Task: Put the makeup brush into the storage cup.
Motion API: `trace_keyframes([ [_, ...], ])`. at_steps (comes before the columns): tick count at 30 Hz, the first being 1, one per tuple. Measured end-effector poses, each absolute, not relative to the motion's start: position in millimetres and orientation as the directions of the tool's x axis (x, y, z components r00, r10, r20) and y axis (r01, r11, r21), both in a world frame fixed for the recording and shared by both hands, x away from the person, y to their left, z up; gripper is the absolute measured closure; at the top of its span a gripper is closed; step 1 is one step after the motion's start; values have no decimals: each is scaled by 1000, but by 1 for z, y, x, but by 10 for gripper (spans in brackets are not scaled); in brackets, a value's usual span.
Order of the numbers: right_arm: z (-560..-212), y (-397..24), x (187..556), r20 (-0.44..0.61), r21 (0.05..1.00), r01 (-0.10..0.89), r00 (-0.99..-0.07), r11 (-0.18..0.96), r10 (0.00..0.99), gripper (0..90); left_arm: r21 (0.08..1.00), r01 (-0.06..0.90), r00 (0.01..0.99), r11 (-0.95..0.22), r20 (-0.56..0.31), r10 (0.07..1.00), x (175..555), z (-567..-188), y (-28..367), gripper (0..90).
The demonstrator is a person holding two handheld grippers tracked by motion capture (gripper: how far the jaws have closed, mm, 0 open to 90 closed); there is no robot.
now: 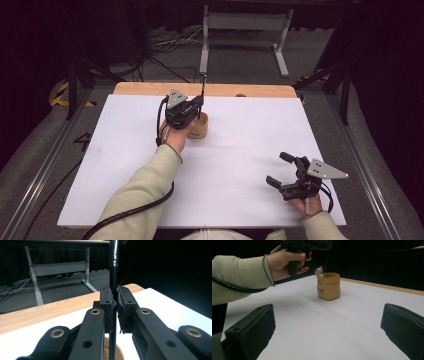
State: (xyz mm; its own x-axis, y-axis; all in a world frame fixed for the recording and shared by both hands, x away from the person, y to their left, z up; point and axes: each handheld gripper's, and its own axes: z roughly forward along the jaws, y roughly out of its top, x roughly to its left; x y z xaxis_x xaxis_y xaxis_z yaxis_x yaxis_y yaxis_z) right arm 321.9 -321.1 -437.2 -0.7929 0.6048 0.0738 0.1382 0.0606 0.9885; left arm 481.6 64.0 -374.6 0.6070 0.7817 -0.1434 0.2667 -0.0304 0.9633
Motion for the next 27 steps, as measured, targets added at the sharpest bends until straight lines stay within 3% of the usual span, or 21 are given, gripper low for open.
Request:
trace_keyframes([
  [9, -437, -320, 323, 77, 988, 139, -800, 60, 595, 0, 974, 219, 631, -62, -93, 770, 484, -386, 65, 829],
  [27, -437, -320, 323, 81, 988, 142, -801, 56, 593, 0, 967, 248, 623, -66, -107, 775, 486, -402, 66, 827],
])
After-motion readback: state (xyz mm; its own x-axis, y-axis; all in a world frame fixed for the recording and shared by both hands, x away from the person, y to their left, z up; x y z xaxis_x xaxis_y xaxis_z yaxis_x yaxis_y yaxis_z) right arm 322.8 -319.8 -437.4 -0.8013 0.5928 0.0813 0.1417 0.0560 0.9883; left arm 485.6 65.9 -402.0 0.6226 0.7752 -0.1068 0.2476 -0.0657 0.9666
